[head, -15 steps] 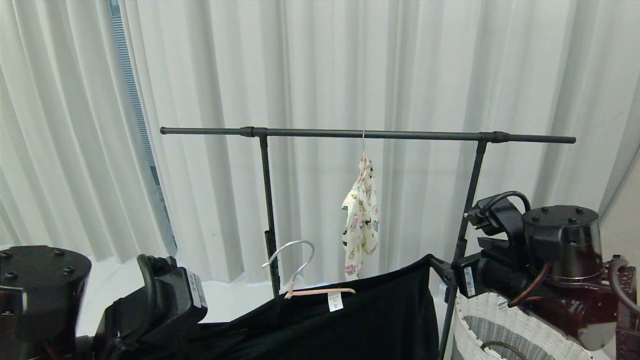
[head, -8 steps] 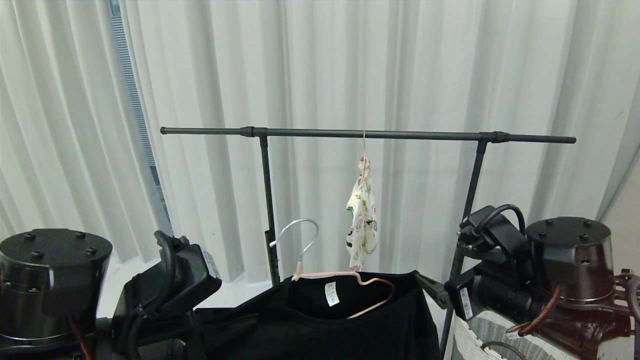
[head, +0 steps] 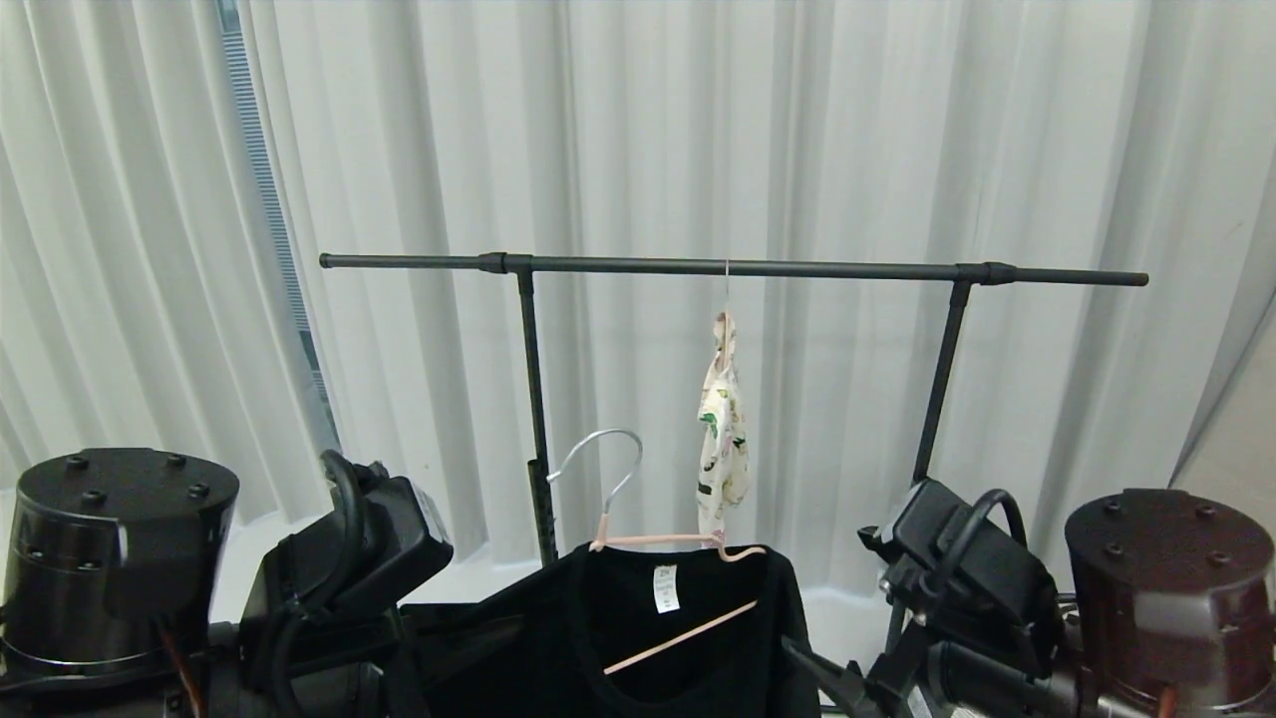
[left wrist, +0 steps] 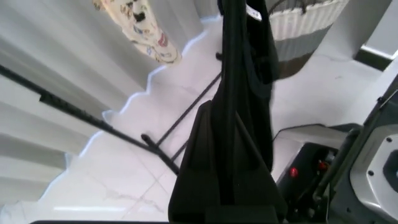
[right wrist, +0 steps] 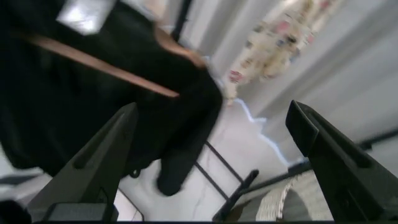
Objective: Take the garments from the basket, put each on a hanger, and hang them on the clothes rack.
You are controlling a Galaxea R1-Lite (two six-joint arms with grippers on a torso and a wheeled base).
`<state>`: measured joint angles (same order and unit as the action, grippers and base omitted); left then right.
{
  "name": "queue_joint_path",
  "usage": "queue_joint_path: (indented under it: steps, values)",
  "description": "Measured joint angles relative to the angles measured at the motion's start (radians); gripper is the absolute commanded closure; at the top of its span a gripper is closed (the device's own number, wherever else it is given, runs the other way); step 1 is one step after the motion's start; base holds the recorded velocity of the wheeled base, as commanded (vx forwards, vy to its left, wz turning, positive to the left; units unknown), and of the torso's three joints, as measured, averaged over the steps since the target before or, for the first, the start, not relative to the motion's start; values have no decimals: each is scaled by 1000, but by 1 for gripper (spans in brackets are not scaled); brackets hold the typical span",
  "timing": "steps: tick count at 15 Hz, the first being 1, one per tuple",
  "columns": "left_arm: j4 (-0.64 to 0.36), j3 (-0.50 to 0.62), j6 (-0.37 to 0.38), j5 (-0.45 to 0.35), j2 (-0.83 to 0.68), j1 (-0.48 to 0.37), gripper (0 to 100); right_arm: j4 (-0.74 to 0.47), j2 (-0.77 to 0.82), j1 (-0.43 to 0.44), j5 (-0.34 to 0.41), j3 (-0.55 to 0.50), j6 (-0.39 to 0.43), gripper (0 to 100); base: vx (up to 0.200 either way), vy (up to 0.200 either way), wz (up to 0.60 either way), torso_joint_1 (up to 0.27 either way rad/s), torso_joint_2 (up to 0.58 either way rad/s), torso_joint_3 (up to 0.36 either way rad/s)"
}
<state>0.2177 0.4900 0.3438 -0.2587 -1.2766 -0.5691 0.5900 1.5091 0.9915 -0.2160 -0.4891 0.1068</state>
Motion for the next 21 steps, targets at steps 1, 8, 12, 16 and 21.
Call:
queue_joint_path:
  steps: [1, 8, 12, 16, 21]
  values:
    - [9, -3, 0, -13, 1, -2, 100, -3, -13, 16, 3, 15, 18, 0, 0, 0, 0, 0, 0, 0]
    - [111, -61, 136, -242, -11, 31, 100, -364, -140, -8, 261, -109, 168, 0, 0, 0, 0, 0, 0, 0]
    - [111, -79, 227, -298, -15, 24, 100, -491, -141, -10, 407, -228, 280, 0, 0, 0, 0, 0, 0, 0]
    - [112, -75, 230, -301, 0, -32, 100, -493, -51, 10, 457, -269, 292, 0, 0, 0, 0, 0, 0, 0]
    - [120, -73, 230, -301, 23, -100, 100, -491, 7, 11, 459, -272, 284, 0, 0, 0, 0, 0, 0, 0]
